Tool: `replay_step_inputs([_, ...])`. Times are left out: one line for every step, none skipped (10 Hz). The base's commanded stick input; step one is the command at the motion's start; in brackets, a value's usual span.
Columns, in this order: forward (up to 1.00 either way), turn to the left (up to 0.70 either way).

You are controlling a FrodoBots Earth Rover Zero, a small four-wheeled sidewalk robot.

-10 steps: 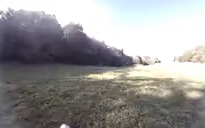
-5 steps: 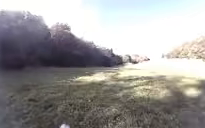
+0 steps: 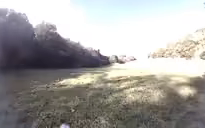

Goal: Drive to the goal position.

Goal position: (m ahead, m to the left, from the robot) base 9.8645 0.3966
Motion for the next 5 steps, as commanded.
replay_step_inputs([0.70,0.00])
replay_step_inputs([0.70,0.00])
replay_step_inputs([0.70,0.00])
replay_step_inputs([0.70,0.00])
replay_step_inputs([0.70,0.00])
